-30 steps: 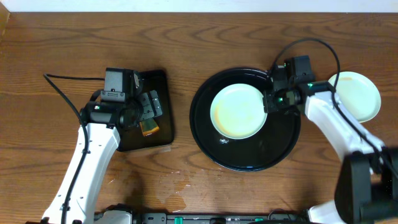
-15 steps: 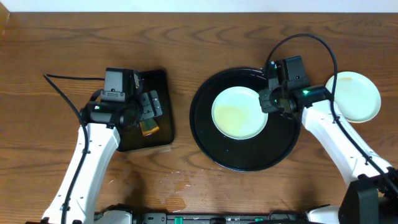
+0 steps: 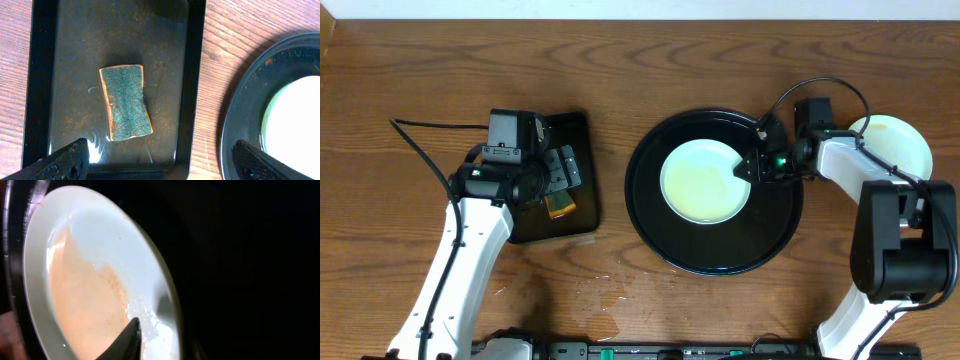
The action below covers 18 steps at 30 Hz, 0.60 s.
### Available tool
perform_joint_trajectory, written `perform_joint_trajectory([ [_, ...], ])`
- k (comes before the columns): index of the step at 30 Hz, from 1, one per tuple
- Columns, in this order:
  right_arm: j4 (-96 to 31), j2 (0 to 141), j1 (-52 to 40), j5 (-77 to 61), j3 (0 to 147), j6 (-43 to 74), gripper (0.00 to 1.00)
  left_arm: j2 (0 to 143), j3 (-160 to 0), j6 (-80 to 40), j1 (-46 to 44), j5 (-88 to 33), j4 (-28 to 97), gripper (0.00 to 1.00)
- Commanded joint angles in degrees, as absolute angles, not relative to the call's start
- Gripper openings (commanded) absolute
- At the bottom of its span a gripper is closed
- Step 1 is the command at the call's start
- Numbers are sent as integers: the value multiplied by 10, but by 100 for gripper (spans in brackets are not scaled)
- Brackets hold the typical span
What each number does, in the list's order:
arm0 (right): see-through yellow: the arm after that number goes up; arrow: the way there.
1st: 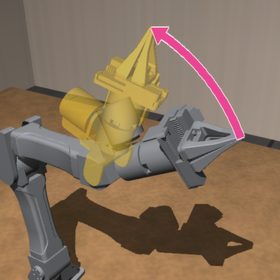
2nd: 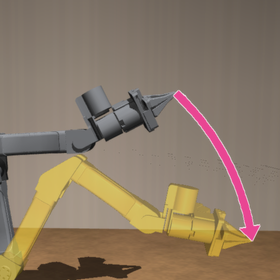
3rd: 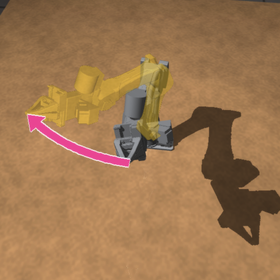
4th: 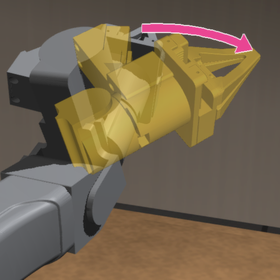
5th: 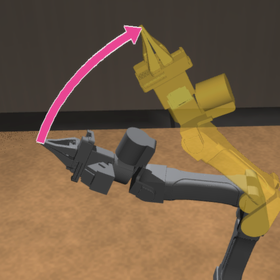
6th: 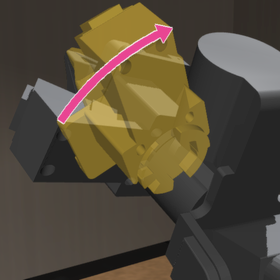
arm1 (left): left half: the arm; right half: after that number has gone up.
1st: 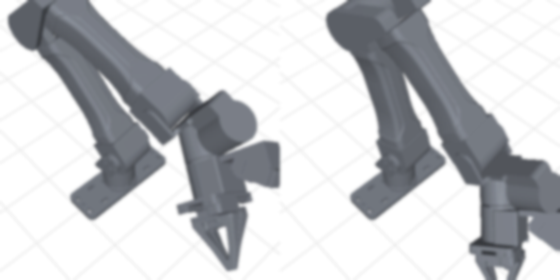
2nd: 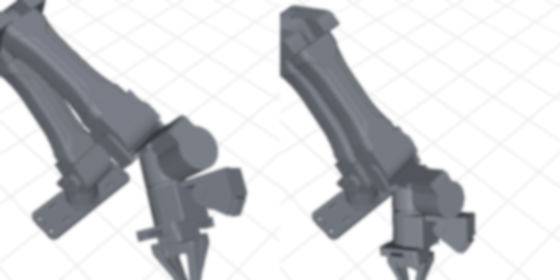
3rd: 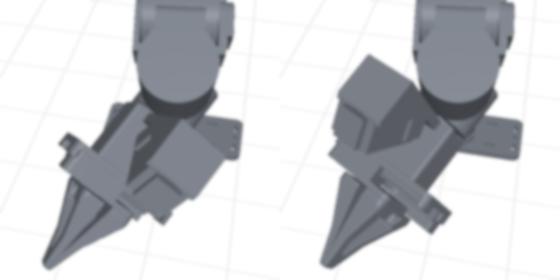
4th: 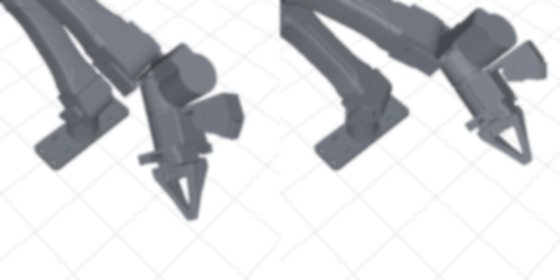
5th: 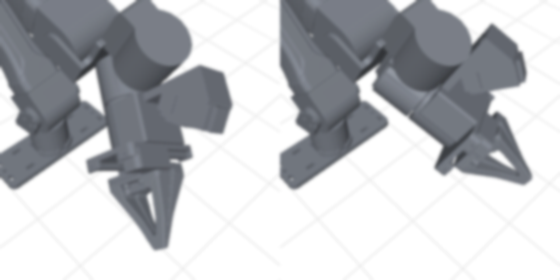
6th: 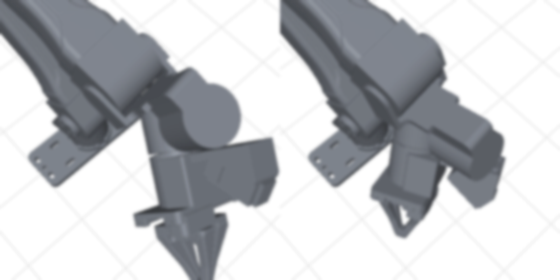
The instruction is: Clean dirty plates on tray and stack at the side
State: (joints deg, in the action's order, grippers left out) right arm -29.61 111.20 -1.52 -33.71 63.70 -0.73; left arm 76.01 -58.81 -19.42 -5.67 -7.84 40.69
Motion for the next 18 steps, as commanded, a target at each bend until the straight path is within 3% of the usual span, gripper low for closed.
perform_joint_trajectory([
  [1, -293, 1152, -15, -397, 641, -13, 15, 764, -597, -189, -55, -84, 409, 92],
  [3, -293, 1165, -15, -397, 641, -13, 2, 764, -597, -189, -55, -84, 409, 92],
  [4, -293, 1171, -14, -397, 641, -13, 1, 764, -597, -189, -55, -84, 409, 92],
  [13, -311, 1110, -13, -372, 641, -7, 1, 764, -597, -189, -55, -84, 409, 92],
  [18, -344, 1016, -31, -236, 641, 13, 1, 764, -597, -189, -55, -84, 409, 92],
])
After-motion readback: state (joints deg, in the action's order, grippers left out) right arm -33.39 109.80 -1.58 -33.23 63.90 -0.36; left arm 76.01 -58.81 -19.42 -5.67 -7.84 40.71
